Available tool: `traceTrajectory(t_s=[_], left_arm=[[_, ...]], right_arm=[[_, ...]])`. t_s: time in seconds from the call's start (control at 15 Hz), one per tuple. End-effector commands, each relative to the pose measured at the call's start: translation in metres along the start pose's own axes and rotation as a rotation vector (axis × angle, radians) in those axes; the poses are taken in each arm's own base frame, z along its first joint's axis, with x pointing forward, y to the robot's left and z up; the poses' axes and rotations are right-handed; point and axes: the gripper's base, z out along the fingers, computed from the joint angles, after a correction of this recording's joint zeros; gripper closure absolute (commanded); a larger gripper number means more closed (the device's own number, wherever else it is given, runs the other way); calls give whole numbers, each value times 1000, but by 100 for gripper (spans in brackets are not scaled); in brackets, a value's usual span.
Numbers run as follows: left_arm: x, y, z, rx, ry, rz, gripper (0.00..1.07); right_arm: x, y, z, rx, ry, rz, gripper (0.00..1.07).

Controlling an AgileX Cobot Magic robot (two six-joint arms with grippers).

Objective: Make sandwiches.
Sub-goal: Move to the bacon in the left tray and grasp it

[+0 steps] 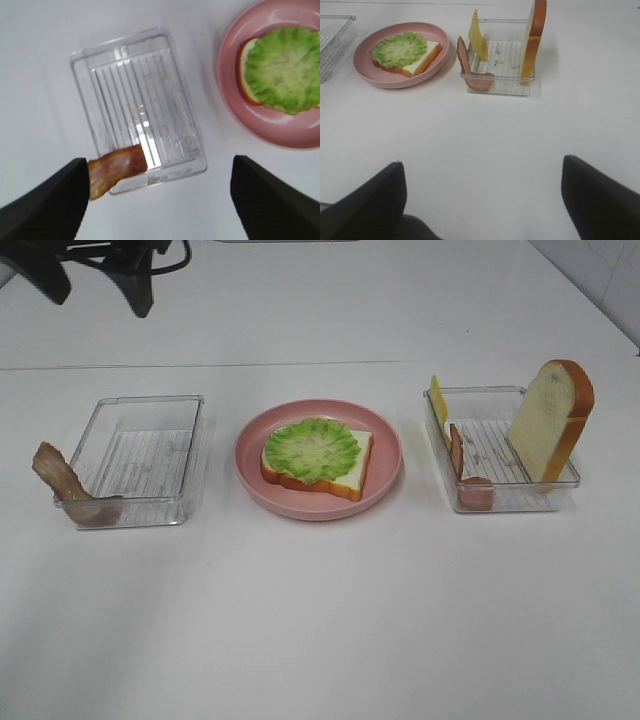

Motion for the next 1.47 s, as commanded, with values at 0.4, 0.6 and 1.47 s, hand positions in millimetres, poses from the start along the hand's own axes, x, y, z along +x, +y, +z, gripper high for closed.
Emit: traceTrajectory(t_s=[0.4, 0.6, 1.47], left_arm=[[64, 72, 20, -81, 109, -190, 33], [71, 71, 51, -59, 71, -192, 33], [75, 70, 148, -57, 186, -188, 42]], right_arm=[[1, 1, -1, 1, -21, 4, 27], [1, 1, -1, 1, -21, 4, 27], [1, 1, -1, 1, -21, 4, 27]])
